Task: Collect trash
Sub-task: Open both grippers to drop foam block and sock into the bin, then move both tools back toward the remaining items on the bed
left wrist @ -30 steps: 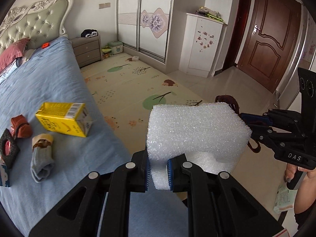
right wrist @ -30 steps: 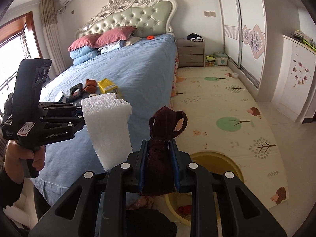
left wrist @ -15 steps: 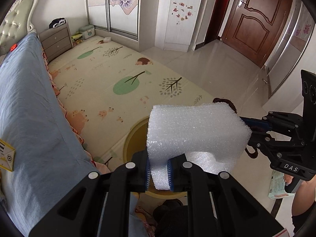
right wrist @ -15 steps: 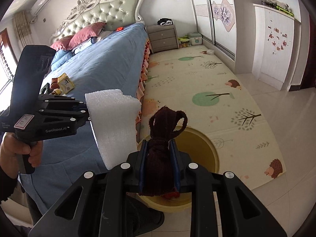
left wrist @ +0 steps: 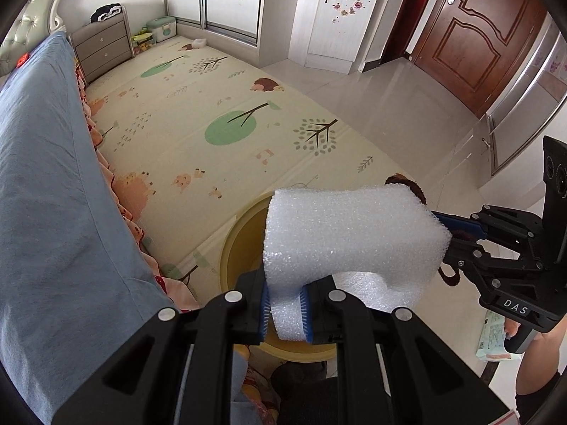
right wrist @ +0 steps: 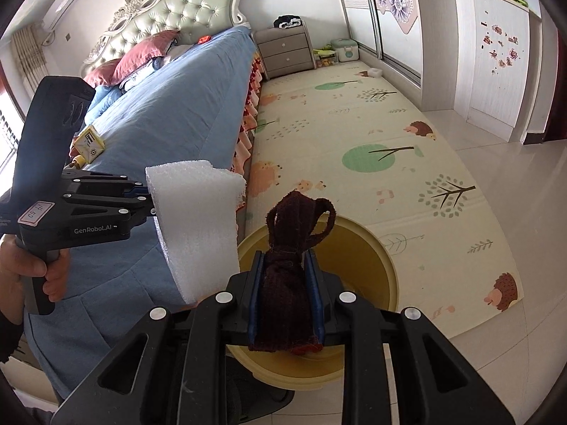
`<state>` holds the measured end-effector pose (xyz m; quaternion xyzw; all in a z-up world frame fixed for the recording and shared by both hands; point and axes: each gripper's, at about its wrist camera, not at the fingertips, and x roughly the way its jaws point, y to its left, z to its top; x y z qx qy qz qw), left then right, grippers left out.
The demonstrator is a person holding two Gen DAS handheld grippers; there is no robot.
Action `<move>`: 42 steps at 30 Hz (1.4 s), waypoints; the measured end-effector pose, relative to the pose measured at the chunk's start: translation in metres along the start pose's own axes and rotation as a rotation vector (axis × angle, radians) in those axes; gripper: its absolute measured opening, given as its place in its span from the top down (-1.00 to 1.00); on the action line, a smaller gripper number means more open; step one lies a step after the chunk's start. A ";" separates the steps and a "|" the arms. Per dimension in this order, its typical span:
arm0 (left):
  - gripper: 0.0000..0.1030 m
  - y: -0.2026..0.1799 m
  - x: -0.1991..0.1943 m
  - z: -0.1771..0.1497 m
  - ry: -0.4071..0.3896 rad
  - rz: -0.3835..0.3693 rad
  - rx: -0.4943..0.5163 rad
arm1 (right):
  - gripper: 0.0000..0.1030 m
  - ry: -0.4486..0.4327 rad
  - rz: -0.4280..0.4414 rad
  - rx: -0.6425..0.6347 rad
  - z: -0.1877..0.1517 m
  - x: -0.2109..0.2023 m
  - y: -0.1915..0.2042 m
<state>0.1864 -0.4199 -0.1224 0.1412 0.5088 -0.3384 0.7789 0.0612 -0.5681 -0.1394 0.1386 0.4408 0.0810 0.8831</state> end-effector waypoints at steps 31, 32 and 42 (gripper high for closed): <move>-0.74 0.005 -0.039 -0.006 -0.104 0.049 -0.044 | 0.00 -0.012 0.013 0.010 0.001 -0.014 0.010; -0.74 0.005 -0.045 -0.007 -0.114 0.048 -0.045 | 0.00 -0.018 0.017 0.004 0.002 -0.017 0.014; -0.74 0.042 -0.121 -0.048 -0.244 0.126 -0.090 | 0.00 -0.097 0.124 -0.092 0.026 -0.031 0.091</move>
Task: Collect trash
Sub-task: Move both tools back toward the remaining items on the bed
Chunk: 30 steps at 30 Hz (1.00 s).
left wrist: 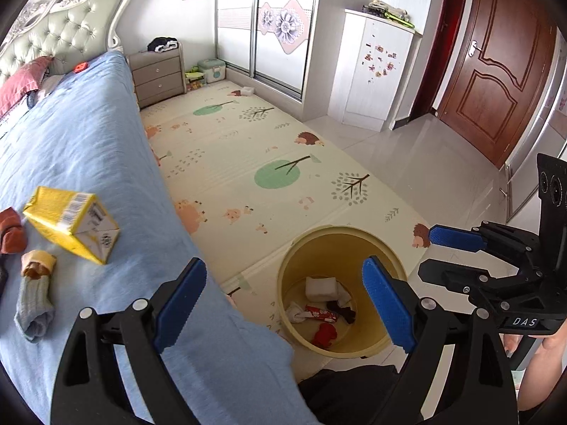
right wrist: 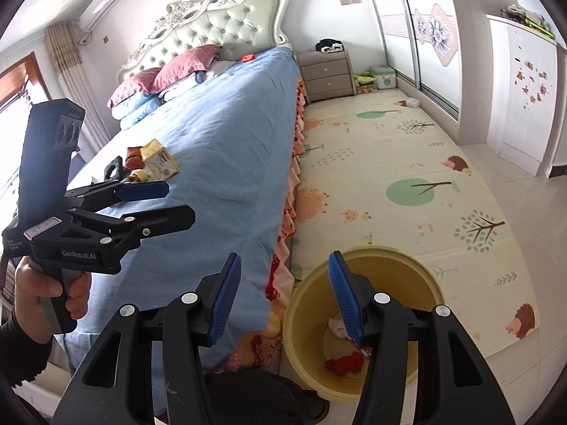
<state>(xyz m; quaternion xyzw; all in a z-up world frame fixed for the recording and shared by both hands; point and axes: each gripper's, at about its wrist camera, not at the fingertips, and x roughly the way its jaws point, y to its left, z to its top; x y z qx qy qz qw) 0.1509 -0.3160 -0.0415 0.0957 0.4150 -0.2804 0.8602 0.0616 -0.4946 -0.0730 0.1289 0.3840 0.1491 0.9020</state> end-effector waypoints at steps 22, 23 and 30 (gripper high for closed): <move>-0.74 0.239 -0.165 -0.101 -0.182 0.336 -0.413 | 0.00 0.014 0.332 -0.275 0.051 0.083 0.240; -0.74 0.247 -0.167 -0.103 -0.184 0.343 -0.435 | 0.00 0.018 0.343 -0.284 0.051 0.087 0.247; -0.74 0.295 -0.166 -0.108 -0.194 0.360 -0.581 | 0.00 0.044 0.382 -0.360 0.060 0.117 0.289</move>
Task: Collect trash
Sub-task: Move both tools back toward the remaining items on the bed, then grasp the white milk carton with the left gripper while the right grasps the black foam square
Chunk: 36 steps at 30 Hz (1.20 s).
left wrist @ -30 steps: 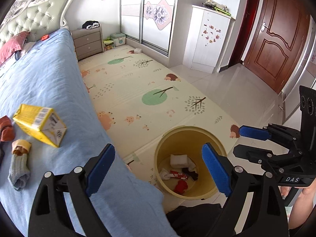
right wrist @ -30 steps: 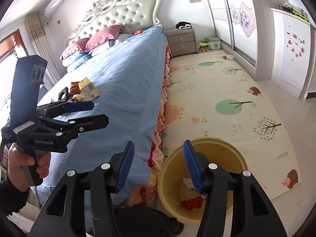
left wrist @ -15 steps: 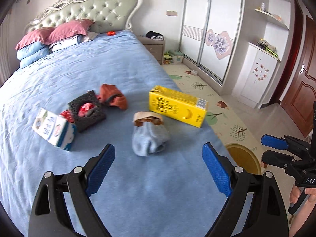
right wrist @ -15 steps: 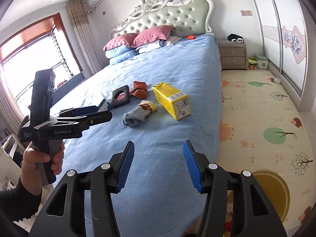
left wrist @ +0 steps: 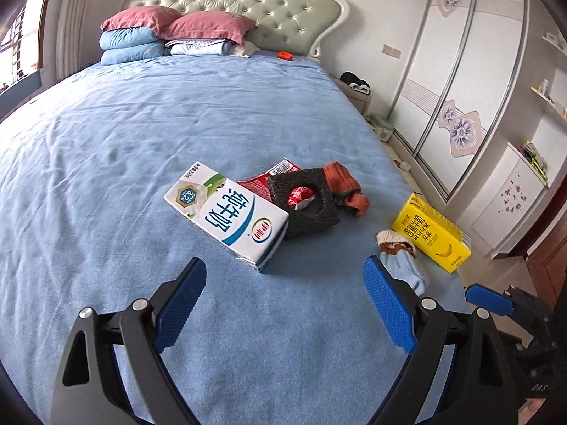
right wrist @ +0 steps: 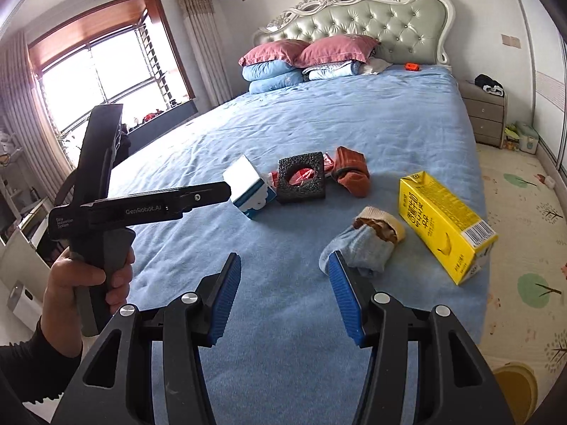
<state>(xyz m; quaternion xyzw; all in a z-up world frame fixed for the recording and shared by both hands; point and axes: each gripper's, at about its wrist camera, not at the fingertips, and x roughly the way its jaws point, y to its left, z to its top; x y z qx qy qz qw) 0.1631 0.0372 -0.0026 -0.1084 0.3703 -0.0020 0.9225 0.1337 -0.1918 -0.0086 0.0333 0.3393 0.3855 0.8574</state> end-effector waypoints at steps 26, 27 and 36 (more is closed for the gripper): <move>-0.34 0.052 0.092 0.031 0.119 0.084 -0.298 | 0.02 0.096 -0.009 -0.036 0.060 0.105 -0.017; -0.31 0.052 0.089 0.031 0.116 0.082 -0.297 | 0.03 0.100 -0.012 -0.032 0.060 0.107 -0.018; -0.08 0.065 0.070 0.025 0.093 0.062 -0.298 | 0.19 0.113 -0.082 -0.027 0.075 0.128 -0.021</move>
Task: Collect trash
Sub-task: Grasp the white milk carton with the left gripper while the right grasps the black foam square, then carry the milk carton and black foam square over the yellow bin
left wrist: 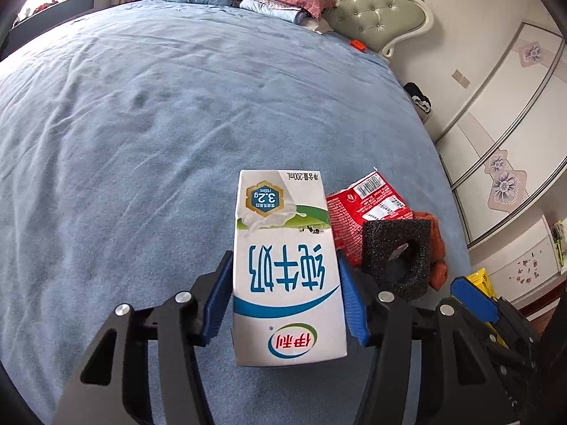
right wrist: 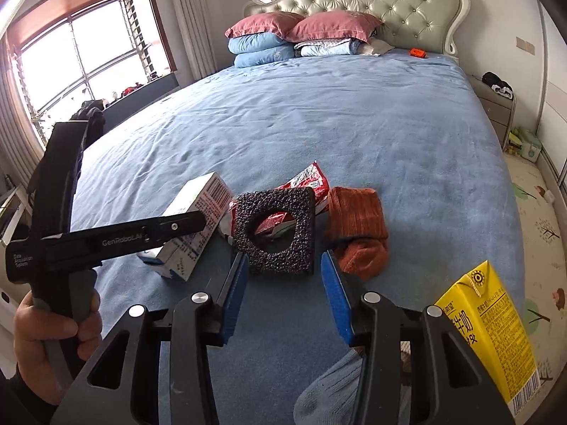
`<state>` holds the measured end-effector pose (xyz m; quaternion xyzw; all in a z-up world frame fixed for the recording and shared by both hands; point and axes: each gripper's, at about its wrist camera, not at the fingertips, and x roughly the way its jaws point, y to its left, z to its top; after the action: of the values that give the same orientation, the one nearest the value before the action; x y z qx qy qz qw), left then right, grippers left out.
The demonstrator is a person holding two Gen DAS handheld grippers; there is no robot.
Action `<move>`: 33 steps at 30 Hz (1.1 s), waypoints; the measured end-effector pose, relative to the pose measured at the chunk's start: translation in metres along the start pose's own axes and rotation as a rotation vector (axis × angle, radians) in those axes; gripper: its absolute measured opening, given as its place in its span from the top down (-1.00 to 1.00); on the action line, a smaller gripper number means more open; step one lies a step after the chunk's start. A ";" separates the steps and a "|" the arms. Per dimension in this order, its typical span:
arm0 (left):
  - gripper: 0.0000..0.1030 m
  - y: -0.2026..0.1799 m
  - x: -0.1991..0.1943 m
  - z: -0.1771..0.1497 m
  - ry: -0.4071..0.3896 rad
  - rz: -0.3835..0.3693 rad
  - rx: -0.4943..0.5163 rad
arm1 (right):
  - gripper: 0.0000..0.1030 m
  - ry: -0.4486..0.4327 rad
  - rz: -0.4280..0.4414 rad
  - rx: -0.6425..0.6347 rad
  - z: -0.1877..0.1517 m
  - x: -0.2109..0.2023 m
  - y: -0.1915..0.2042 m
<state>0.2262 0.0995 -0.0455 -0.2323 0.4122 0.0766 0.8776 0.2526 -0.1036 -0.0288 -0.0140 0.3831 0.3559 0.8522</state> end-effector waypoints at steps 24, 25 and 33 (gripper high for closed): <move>-0.07 0.002 -0.053 -0.028 -0.050 -0.100 0.103 | 0.72 -0.025 -0.046 0.037 -0.011 -0.018 -0.001; -0.07 -0.003 -0.057 -0.032 -0.051 -0.104 0.118 | 0.72 -0.037 -0.041 0.042 -0.017 -0.029 -0.002; -0.07 -0.062 -0.085 -0.082 -0.026 -0.179 0.251 | 0.72 -0.117 -0.038 0.085 -0.074 -0.117 -0.024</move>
<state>0.1349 0.0114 -0.0052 -0.1558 0.3848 -0.0510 0.9083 0.1671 -0.2129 -0.0091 0.0359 0.3472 0.3233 0.8796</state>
